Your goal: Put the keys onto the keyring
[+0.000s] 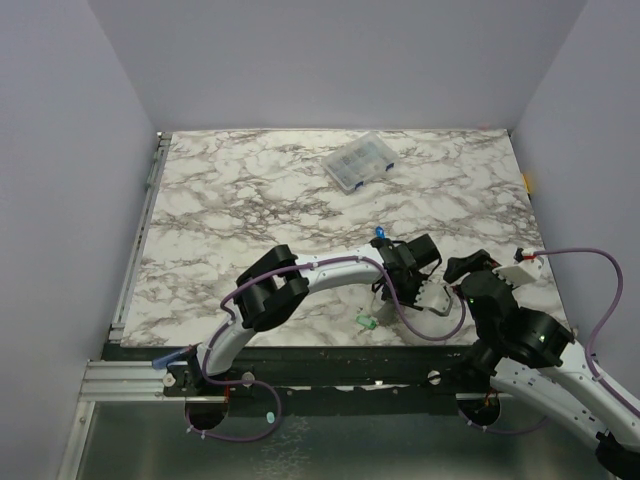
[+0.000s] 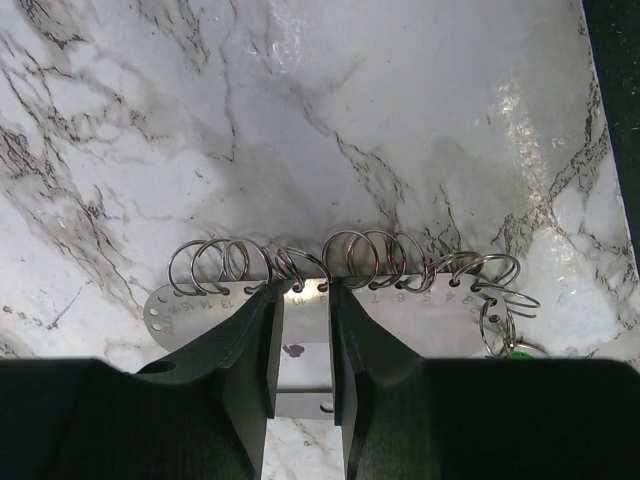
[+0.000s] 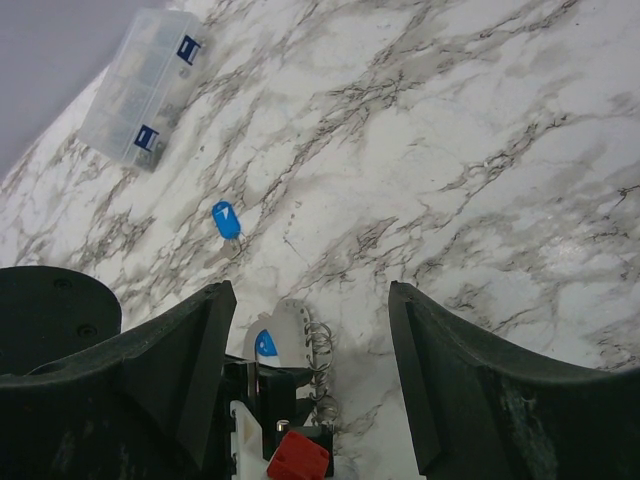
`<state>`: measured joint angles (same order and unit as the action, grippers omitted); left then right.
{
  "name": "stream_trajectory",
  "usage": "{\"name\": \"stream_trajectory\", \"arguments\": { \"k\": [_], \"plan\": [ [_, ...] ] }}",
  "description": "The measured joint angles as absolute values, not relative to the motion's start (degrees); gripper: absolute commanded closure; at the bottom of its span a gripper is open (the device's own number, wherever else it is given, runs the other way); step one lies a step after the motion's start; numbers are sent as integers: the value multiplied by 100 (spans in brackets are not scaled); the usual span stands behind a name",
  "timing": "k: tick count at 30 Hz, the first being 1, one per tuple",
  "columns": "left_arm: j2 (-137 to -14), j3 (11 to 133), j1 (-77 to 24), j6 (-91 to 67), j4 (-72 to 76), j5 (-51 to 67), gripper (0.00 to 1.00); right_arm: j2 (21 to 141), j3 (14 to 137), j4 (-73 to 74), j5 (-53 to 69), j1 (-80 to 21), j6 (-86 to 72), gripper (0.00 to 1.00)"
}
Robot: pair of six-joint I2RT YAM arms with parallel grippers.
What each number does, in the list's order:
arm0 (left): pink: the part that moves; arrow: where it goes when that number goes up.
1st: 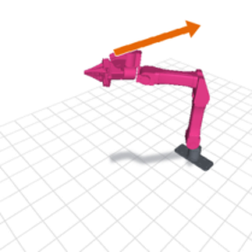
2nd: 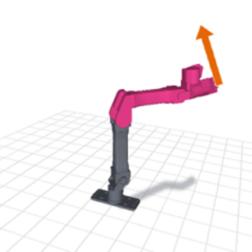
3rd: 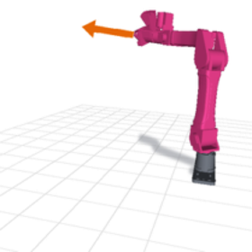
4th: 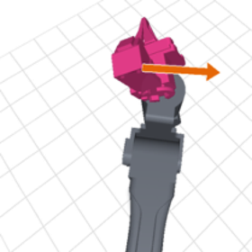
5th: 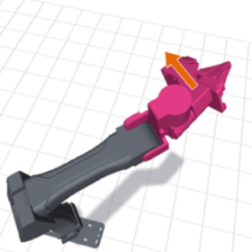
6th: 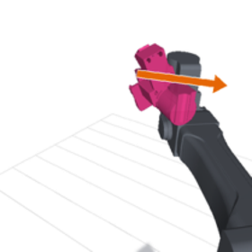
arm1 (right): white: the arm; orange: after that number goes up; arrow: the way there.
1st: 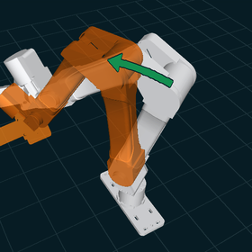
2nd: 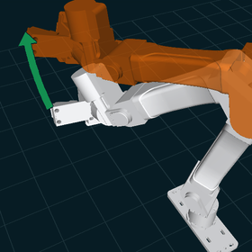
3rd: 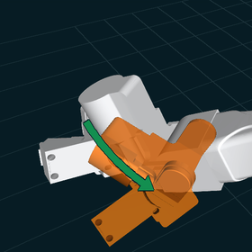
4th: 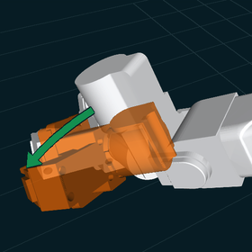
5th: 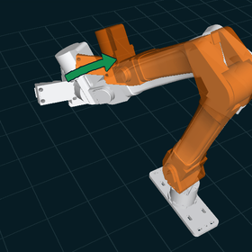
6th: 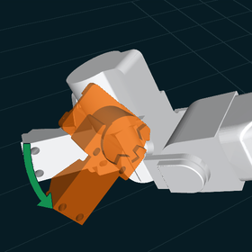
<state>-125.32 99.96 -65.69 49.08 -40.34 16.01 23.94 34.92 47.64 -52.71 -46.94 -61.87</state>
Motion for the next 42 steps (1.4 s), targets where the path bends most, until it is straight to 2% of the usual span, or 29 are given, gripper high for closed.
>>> {"name": "stream_trajectory", "arguments": {
  "k": [42],
  "plan": [
    [-12785, 10420, -6558, 4386, -4174, 1345, 69, 2394, 3474, 4606, -5271, -4692, -6049, 27]
  ]
}}
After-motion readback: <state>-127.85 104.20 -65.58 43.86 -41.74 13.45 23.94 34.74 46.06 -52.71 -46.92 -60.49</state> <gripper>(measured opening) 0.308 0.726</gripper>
